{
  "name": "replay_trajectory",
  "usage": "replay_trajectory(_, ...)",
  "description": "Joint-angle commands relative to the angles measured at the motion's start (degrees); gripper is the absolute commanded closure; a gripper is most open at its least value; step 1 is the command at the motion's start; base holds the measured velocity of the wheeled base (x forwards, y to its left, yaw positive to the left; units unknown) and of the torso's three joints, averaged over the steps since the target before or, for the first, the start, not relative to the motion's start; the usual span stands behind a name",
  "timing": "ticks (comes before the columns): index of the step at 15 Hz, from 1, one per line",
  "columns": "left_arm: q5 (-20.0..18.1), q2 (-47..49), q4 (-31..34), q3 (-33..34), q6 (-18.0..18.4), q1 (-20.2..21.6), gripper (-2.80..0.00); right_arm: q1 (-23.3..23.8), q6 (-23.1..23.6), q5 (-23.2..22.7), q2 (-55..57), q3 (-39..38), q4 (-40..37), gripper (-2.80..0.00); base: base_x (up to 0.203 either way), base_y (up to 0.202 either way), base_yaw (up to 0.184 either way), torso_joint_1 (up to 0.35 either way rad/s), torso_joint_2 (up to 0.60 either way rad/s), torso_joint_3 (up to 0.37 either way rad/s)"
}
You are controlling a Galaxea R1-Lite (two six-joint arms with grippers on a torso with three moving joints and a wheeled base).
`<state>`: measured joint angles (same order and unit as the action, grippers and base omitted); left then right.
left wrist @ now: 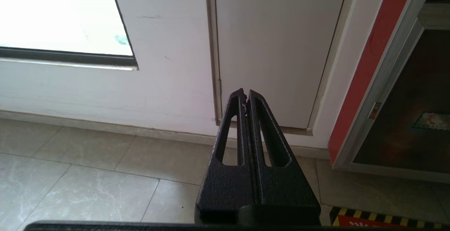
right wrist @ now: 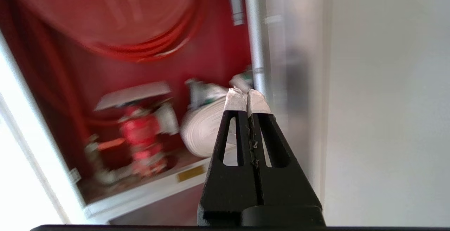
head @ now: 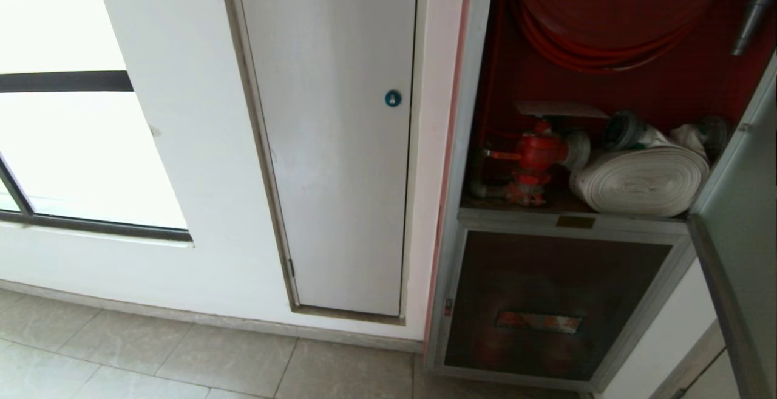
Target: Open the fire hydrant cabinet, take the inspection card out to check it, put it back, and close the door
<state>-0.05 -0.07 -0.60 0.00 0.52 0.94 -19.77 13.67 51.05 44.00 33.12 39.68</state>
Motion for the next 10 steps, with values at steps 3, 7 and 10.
replay_trajectory(3,0.0,0.0,0.0,0.3,0.0,0.1,0.0,-1.4,-0.8,-0.6,6.0,2.2,1.1,0.0,0.0,0.0,0.0,0.0,0.0,0.0)
replay_trajectory(7,0.0,0.0,0.0,0.3,0.0,0.0,0.0,1.2,-1.6,3.0,10.7,5.7,1.3,0.0,0.0,0.0,0.0,0.0,0.0,0.0)
replay_trajectory(10,0.0,0.1,0.0,0.3,0.0,0.0,0.0,8.0,-2.8,5.0,12.1,6.4,1.4,0.0,0.0,0.0,0.0,0.0,0.0,0.0)
